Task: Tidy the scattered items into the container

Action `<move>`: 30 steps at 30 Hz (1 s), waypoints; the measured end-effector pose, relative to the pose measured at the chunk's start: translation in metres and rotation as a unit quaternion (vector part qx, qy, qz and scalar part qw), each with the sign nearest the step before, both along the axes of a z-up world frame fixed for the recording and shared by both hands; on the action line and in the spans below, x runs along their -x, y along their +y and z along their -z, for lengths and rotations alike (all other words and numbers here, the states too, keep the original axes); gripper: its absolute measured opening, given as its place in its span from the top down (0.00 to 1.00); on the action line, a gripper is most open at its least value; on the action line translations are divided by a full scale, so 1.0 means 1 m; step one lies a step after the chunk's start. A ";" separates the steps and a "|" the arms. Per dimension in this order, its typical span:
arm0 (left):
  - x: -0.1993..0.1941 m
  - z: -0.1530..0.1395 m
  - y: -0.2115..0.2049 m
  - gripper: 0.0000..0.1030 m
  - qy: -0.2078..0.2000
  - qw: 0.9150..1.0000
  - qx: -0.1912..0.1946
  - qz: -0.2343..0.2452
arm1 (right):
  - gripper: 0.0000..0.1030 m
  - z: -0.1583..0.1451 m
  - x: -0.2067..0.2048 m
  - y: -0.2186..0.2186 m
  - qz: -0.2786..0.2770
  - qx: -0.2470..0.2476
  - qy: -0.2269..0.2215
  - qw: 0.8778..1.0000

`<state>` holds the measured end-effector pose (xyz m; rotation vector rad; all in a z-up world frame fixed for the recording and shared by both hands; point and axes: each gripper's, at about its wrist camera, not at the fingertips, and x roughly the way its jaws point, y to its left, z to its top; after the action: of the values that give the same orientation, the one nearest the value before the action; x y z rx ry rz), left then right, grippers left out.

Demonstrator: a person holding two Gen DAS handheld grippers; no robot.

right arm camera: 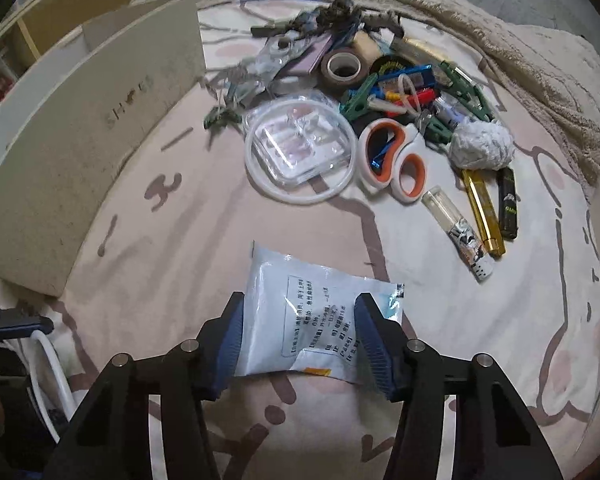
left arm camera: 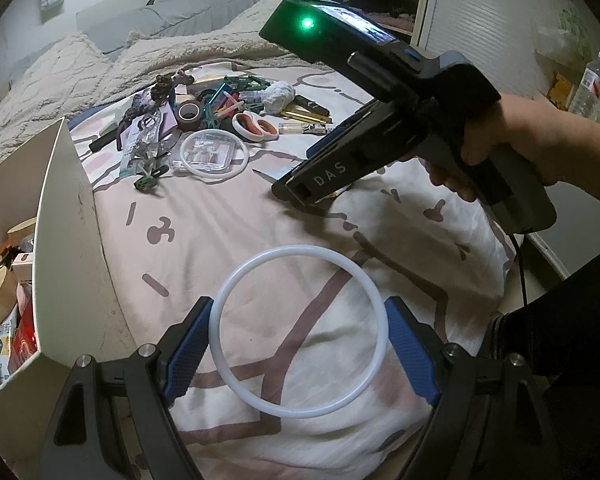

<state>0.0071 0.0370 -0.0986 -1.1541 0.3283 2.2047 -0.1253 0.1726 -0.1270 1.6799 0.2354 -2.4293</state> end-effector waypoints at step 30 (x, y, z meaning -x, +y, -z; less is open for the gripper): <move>0.002 0.009 -0.006 0.17 -0.013 1.000 0.003 -0.004 | 0.30 0.016 0.004 0.001 -0.015 -0.061 0.016 0.998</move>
<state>0.0047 0.0309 -0.1080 -1.1883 0.3189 2.1943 -0.1289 0.1734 -0.1429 1.6749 0.4172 -2.4668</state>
